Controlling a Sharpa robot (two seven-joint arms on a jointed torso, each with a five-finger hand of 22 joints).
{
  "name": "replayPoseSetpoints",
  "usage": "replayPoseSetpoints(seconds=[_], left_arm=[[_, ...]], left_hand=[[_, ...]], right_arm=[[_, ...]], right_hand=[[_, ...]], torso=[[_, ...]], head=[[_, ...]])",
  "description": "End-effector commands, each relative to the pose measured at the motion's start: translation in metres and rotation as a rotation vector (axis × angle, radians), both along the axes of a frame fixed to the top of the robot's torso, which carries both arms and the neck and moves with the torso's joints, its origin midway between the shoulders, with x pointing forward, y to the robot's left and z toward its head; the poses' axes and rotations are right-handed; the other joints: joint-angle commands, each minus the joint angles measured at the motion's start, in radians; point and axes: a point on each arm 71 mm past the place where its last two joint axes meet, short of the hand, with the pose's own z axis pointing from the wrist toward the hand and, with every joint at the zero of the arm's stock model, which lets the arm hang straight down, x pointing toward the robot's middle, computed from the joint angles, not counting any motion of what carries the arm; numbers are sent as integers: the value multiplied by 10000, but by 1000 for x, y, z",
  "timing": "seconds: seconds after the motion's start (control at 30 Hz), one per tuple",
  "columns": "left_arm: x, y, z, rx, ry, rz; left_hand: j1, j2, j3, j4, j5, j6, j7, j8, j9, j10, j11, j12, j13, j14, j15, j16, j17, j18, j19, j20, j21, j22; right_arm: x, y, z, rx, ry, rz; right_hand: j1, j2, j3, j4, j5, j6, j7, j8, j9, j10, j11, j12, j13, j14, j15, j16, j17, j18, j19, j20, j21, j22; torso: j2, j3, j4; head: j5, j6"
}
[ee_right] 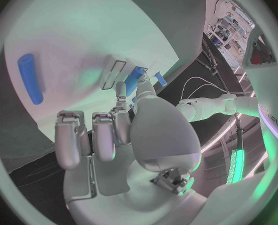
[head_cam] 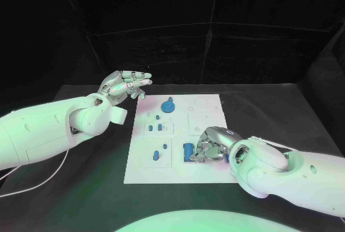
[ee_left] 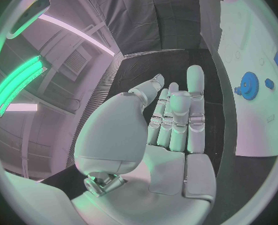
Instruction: Assemble the parts on the task board
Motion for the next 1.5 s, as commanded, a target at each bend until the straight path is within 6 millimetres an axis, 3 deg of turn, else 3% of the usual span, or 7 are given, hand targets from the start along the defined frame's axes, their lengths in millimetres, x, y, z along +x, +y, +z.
replayPoseSetpoints(seconds=[0.03,0.33,0.6,0.83,1.0,1.1,1.5], left_arm=[[0,-1,1,-89,-26,-98],[0,0,1,-83,-19,-91],[-1,0,1,-84,-16,-95],[-2,-3,1,-113,-18,-154],[-3,-3,1,-116,-4,-185],[-3,-3,0,-110,10,-196],[-3,-3,-2,-81,46,-201]], left_hand=[[13,72,-61,0,-19,-86,8,60,-11,-72,1,47,-15,-94,8,-37,-10,139,-49,21,-34,-11],[13,72,-61,0,-19,-86,8,60,-11,-72,1,47,-15,-94,8,-37,-10,139,-49,21,-34,-11],[13,72,-61,0,-19,-86,8,60,-11,-72,1,47,-15,-94,8,-37,-10,139,-49,21,-34,-11],[13,72,-61,0,-19,-86,8,60,-11,-72,1,47,-15,-94,8,-37,-10,139,-49,21,-34,-11],[13,72,-61,0,-19,-86,8,60,-11,-72,1,47,-15,-94,8,-37,-10,139,-49,21,-34,-11],[13,72,-61,0,-19,-86,8,60,-11,-72,1,47,-15,-94,8,-37,-10,139,-49,21,-34,-11],[12,85,-84,-5,-20,-94,11,69,-9,-91,4,77,-18,-104,11,-35,-33,139,-44,24,-50,-24]], right_arm=[[0,0,2,106,-228,-70],[-4,-14,9,1035,-352,-230],[-10,-63,16,1103,-116,-967],[-8,-94,18,116,-584,-1394],[-6,-104,14,-628,-481,-1643],[-4,-108,11,-1005,-310,-1693],[-3,-102,4,-1515,153,-1425]], right_hand=[[-10,98,-36,-6,58,56,-46,-34,15,48,-45,-25,437,854,-62,3,1829,-152,1037,-88,30,2635],[-16,117,-199,2,241,-585,223,-529,-146,-35,167,-90,434,820,85,-88,1679,-152,1037,7,30,2635],[294,256,-255,-166,842,-999,494,-1207,-513,-238,403,-410,221,803,295,-139,1610,-152,1037,211,30,2635],[268,255,-353,-161,796,-755,468,-1234,-591,-229,396,-404,238,796,306,-159,1584,-152,1037,246,30,2635],[111,234,-493,-67,750,-625,443,-1269,-653,-262,377,-483,184,778,291,-208,1507,-152,1037,245,30,2635],[-65,208,-637,62,720,-577,433,-1317,-707,-289,372,-541,148,766,286,-246,1454,-152,1037,241,30,2635],[-262,207,-866,354,608,-169,306,-1213,-686,-292,275,-579,141,765,216,-269,1438,-152,1037,190,30,2635]], torso=[[-4,9,11],[-9,4,-1],[-22,-12,-29],[-33,-21,-69],[-31,14,-87],[-23,-12,-42],[-24,-3,-34]], head=[[-3,21],[-22,62],[-176,141],[-323,184],[-329,188],[-387,201],[-366,139]])
